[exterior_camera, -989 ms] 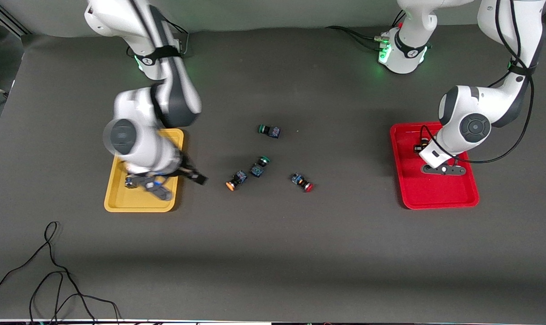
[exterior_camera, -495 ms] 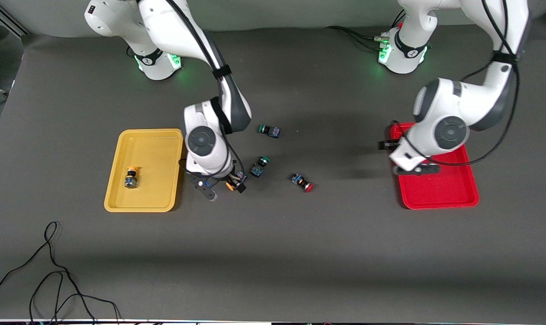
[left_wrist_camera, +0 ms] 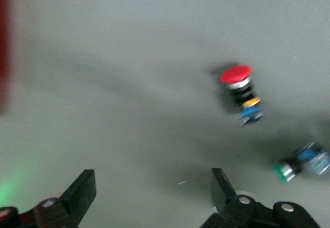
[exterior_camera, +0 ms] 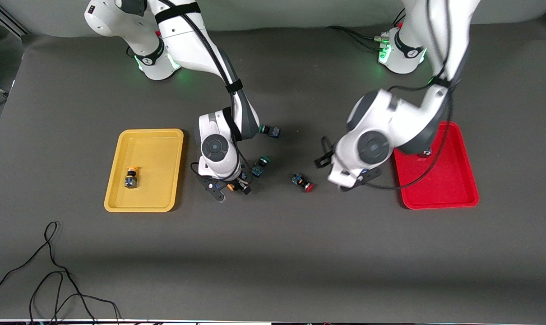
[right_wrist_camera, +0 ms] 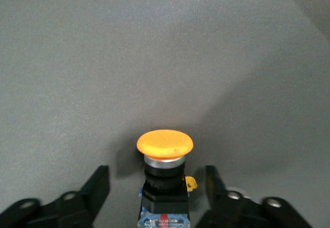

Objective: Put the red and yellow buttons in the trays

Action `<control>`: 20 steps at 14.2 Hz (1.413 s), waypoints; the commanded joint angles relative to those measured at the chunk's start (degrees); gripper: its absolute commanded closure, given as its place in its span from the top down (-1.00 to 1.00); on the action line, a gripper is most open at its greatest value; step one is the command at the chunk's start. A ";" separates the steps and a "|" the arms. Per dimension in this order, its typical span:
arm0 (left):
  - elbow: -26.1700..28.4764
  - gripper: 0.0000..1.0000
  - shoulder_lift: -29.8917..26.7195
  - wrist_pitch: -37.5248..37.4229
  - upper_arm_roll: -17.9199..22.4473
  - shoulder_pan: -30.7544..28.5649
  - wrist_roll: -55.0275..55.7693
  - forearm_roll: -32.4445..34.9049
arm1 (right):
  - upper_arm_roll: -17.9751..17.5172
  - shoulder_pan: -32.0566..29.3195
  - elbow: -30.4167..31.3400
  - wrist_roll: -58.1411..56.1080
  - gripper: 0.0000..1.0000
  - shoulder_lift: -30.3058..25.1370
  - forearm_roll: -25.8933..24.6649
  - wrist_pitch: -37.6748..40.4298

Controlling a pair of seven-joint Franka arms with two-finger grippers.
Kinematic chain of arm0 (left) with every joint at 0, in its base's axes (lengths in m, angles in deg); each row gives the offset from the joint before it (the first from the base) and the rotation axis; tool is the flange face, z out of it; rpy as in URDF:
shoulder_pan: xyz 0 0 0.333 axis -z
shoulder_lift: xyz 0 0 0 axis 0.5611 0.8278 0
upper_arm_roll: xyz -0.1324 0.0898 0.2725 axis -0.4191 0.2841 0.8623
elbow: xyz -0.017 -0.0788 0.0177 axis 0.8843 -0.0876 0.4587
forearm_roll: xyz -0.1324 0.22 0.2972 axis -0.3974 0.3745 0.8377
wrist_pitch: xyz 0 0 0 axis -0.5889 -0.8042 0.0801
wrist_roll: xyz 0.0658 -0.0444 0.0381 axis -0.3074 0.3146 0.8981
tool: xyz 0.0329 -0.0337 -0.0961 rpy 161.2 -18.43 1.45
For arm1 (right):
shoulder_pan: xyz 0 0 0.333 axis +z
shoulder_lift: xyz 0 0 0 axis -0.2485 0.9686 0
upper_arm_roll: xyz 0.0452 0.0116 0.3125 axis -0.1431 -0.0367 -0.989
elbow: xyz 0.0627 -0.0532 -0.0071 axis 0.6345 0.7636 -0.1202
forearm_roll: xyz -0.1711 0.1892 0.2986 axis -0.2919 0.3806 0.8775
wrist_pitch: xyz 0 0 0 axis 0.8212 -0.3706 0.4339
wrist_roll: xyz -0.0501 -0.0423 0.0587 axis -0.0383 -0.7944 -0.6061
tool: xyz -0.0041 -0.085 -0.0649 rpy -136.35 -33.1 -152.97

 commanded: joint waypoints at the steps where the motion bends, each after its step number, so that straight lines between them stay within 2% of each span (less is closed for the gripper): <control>1: -6.32 0.98 7.76 5.82 0.79 3.61 9.81 -0.15 | -0.33 -0.69 -0.39 -1.50 -0.74 0.01 1.43 -0.60; 3: -6.32 0.98 10.67 10.58 0.79 3.71 11.41 -0.67 | -0.25 -0.78 -0.39 -2.03 -0.95 -0.60 1.43 -0.08; 6: -6.49 0.98 14.10 15.51 0.79 3.71 12.38 -0.68 | 1.50 -1.22 -1.44 -3.61 -0.95 -3.84 0.82 6.92; 10: -6.49 0.93 16.39 19.38 0.79 3.88 13.17 -0.59 | 10.45 -1.39 -5.92 -12.90 -0.95 -7.11 0.73 22.39; 12: -6.49 0.67 16.83 19.92 0.79 4.50 13.17 -0.50 | 15.55 -1.39 -6.54 -23.24 -0.95 -7.98 0.64 26.98; 13: -6.41 0.25 16.83 19.92 0.79 4.59 13.17 -0.33 | 18.62 -1.39 -6.37 -31.22 -0.95 -8.16 0.12 28.65; 14: -6.41 -0.44 16.75 19.83 0.79 4.59 13.17 -0.50 | 21.61 -1.39 -5.93 -40.52 -0.95 -8.16 -1.98 30.14; 15: -6.49 -0.99 16.66 19.92 0.79 4.59 13.17 -0.33 | 24.16 -1.74 -5.23 -50.88 -0.95 -8.08 -3.91 30.16; 17: -6.49 -1.00 16.40 19.48 0.79 4.68 13.09 0.20 | 27.17 -4.98 -3.39 -70.48 -0.95 -7.99 -4.11 29.72; 19: -6.76 -1.00 15.61 18.34 0.79 4.50 12.74 1.08 | 27.00 -10.34 0.03 -85.72 -0.95 -8.16 -3.23 26.23; 20: -6.67 -1.00 14.73 15.99 0.88 3.98 12.47 1.43 | 27.00 -10.71 3.44 -89.70 -0.95 -8.08 -0.88 22.55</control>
